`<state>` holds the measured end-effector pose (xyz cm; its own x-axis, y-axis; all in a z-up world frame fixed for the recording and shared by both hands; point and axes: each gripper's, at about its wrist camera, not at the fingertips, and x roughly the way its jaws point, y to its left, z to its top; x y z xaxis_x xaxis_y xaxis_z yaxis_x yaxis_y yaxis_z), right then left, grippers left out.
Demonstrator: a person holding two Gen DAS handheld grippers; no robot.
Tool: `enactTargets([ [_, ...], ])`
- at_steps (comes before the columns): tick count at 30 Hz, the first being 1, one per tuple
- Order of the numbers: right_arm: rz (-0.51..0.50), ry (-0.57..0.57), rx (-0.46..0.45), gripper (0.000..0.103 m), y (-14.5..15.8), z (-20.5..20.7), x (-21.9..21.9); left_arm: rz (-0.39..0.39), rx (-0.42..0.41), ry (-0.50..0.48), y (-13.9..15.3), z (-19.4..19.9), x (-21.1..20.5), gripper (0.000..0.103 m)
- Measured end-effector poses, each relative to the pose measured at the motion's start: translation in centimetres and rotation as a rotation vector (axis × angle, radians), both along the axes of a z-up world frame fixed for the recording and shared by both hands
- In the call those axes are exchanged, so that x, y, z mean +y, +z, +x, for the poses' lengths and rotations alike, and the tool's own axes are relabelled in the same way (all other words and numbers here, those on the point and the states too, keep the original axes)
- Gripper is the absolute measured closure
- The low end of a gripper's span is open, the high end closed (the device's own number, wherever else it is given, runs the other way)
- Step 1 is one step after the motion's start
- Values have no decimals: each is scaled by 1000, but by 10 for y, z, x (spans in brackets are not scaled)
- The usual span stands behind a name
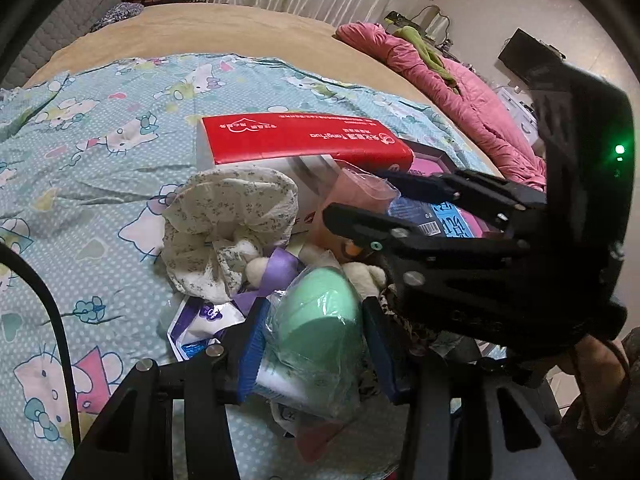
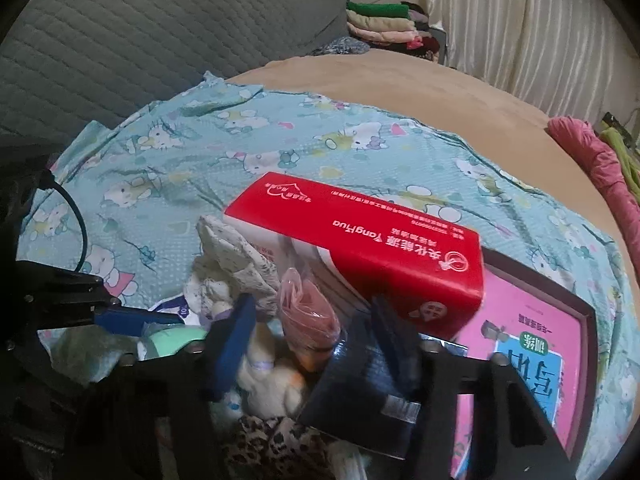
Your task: Organize soft objects
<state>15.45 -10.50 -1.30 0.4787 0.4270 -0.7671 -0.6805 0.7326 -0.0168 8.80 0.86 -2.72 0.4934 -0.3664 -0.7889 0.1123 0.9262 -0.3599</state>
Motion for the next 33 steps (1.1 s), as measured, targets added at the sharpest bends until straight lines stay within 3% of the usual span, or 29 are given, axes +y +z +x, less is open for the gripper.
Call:
enactTargets([
  [5,27,-7,-1,75,-3,-3,1,-13,-3,1,0,-1,2,56],
  [10,69,-44,-14,78,4,-8,-4,-72,10,12,-2,0,7,58],
  [15,137,-68,-29,78,17,-17,-15,-78,-3,24,0,-1,8,60],
  [33,310,-135,-128,79,67,-52,-60,-38,-107,63,39,-19,2,62],
])
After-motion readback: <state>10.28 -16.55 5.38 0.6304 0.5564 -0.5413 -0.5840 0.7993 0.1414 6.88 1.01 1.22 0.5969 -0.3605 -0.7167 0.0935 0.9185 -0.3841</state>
